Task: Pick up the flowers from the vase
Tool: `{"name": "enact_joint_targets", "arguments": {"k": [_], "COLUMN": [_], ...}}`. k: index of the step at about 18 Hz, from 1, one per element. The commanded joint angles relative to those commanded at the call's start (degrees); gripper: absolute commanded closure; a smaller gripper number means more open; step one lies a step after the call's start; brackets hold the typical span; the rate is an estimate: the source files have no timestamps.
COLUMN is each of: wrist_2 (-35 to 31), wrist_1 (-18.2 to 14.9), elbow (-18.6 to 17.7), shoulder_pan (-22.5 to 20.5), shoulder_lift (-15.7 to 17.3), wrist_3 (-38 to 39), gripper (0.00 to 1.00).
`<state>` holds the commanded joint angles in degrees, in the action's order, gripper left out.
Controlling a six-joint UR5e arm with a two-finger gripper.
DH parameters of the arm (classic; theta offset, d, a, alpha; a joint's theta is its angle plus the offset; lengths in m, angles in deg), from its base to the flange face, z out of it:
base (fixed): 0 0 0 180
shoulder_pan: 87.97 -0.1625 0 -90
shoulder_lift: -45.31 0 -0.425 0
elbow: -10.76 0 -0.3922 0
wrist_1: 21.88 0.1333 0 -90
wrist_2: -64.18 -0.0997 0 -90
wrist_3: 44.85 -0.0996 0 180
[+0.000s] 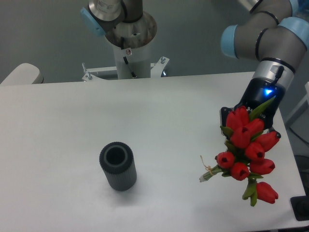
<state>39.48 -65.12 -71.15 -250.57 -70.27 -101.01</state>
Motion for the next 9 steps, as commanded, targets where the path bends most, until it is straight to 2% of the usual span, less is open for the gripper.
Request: {"name": "enact_joint_targets", "arguments": {"k": [9], "wrist_2": [-0.09], "wrist_1": [0.09], "elbow": [-0.79], "shoulder_pan": [-0.18], "shoulder_lift": [0.26], "wrist_3": [-0.44], "gripper": [0.70]}}
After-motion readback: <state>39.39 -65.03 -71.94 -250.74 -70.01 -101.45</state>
